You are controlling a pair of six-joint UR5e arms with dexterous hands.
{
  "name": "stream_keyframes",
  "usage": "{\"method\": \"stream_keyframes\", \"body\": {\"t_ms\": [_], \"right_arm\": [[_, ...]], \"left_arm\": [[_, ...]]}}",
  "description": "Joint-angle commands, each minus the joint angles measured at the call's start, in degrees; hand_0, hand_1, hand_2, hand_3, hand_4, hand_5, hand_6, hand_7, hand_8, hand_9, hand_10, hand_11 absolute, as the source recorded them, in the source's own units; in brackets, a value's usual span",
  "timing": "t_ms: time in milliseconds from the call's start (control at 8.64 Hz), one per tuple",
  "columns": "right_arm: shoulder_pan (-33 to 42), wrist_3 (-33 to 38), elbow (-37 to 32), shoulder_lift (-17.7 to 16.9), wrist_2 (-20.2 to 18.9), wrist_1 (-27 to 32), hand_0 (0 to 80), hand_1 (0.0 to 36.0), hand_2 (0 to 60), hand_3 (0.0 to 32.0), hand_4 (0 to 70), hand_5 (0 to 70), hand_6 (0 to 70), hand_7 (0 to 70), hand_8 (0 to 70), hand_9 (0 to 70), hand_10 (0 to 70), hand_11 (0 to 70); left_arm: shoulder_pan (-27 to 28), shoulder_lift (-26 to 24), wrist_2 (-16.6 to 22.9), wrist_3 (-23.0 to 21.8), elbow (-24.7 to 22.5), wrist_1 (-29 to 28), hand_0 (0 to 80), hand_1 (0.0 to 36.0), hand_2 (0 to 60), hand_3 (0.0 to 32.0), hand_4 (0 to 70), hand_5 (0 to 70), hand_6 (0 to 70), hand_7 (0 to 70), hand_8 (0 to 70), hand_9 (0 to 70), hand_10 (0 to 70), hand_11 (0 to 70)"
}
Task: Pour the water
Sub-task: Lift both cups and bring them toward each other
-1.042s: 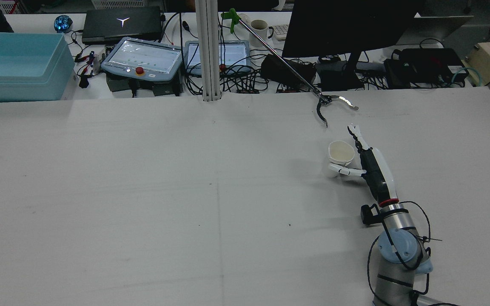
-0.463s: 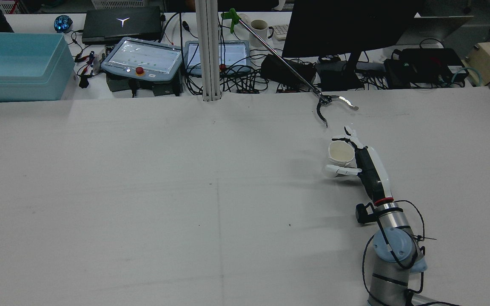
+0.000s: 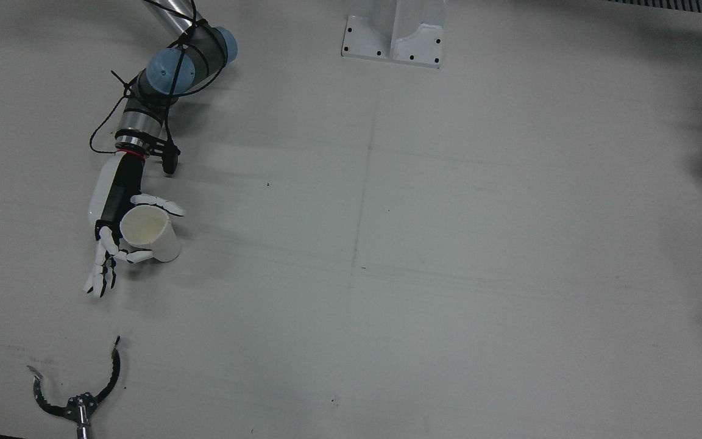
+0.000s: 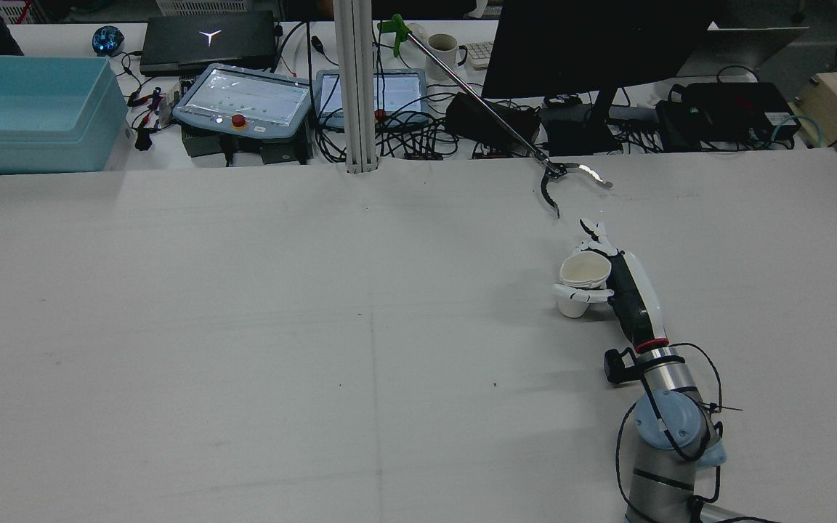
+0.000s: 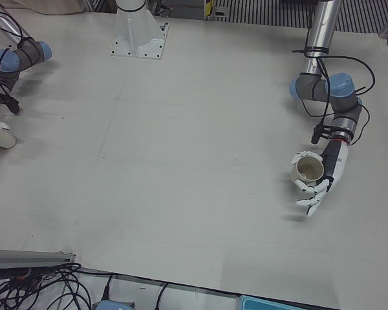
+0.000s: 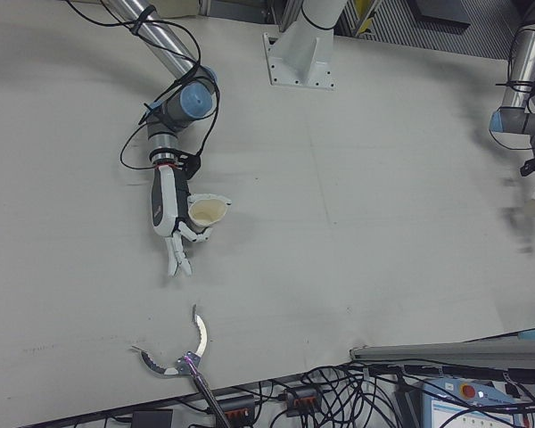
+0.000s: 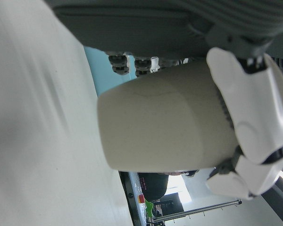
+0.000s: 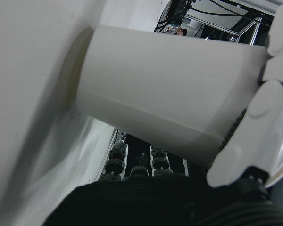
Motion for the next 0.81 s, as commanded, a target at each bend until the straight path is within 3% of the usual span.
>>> {"method": "stream_keyframes", "body": {"t_ms": [0,116,347,463,695], "right_arm": [[-0.1,0.4,0.6,-0.1,-0.1,-0.1,46.5,9.6,19.2,0.0,69.7,67.5,8.7,10.4,0.7,0.6,8.7,12.2],[-0.1,1.2,2.4,-0.2,-0.3,-0.2,46.5,9.7,19.1,0.0,67.9,67.3,8.6,10.4,0.7,0.6,8.5,12.1],[1.1,0.9,6.1,-0.5,-2.4,-0.4,46.9,10.4,17.2,0.0,59.1,68.7,7.4,8.8,0.4,0.3,6.6,9.5],[2.4,0.8,7.1,-0.6,-4.4,-0.5,47.3,11.8,18.0,0.0,55.0,70.0,7.0,8.8,0.4,0.3,6.0,8.8],[4.5,-0.2,10.1,-2.2,-7.8,-0.6,47.8,15.2,26.6,0.0,49.5,70.0,5.6,7.8,0.1,0.1,5.2,8.0]], "left_arm": [[-0.1,0.9,0.0,-0.3,-0.1,-0.4,45.5,22.0,60.0,0.0,39.4,70.0,16.4,27.6,5.3,10.5,4.4,7.1],[-0.1,0.9,0.1,-0.4,-0.4,-0.9,45.3,22.1,60.0,0.0,39.2,70.0,16.4,27.6,5.3,10.5,4.4,7.1],[0.2,1.0,1.1,-0.1,-9.0,4.7,45.7,22.4,60.0,0.0,40.1,70.0,16.9,28.4,5.4,10.6,4.3,7.0],[0.5,0.6,1.3,-0.1,-9.8,5.1,46.1,22.6,60.0,0.0,42.8,70.0,17.7,29.4,5.3,10.4,4.2,6.8],[0.7,-2.8,6.6,0.3,-13.3,8.6,46.0,22.7,60.0,0.0,43.4,70.0,17.9,29.7,5.2,10.3,4.2,6.8]]}}
